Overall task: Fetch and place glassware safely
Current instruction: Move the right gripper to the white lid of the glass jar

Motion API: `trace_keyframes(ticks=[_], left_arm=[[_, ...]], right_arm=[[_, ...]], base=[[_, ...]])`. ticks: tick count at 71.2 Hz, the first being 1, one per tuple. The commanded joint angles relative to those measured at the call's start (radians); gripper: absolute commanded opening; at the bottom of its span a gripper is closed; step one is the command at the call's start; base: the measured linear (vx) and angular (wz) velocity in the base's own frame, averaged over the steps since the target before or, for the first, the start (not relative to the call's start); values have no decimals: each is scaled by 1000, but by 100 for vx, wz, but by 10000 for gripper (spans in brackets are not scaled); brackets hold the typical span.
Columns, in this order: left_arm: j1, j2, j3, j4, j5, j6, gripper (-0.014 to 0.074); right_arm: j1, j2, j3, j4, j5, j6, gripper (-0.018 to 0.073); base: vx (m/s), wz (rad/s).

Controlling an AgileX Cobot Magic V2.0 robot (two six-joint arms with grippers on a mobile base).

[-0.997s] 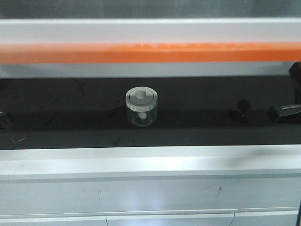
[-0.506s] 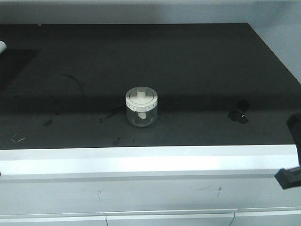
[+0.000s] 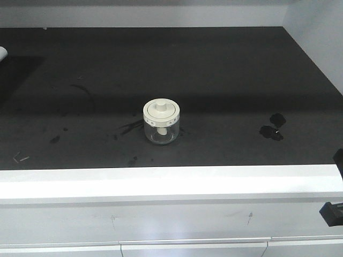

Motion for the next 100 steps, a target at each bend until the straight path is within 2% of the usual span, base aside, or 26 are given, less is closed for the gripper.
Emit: trace_keyframes(ticks=[1,13,23,31,43,48,55,61,76,100], left_arm=[[0,4,-27,-20,-51,-9,-7],[0,4,-27,-18,-47,-9,-7],[0,4,-27,-18,-46,-9,-7],[0,4,-27,-18,-46,-9,-7],[0,4,-27,-18,-46,-7,-7],[0,4,-27,-18,-45,-7,-7],[0,4,-27,-18,-45,-7,-7],[0,4,-27,-18,-45,-7,-7],[0,4,-27,-18,-45,-7,-7],[0,4,-27,-18,-45,-7,-7]], right_arm=[[11,3,-26,-1,-68,-12,1],[21,3,-26,-5,-74,-13,10],[21,3,-26,-57,-107,-20,60],[21,25,-39,-60,-102,-4,162],[22,120,-116,-97,-116,-4,395],[22,177,-155,-103,-159,-4,483],[23,269,-197,-106,-230,1,551],[59,355,-240,-105,-270,-6,563],[216,639,-418,-104,-296,-56,561],[315,1001,-737,-108,-371,-54,561]], base=[[0,0],[0,0],[0,0],[0,0],[0,0],[0,0],[0,0],[0,0],[0,0],[0,0]])
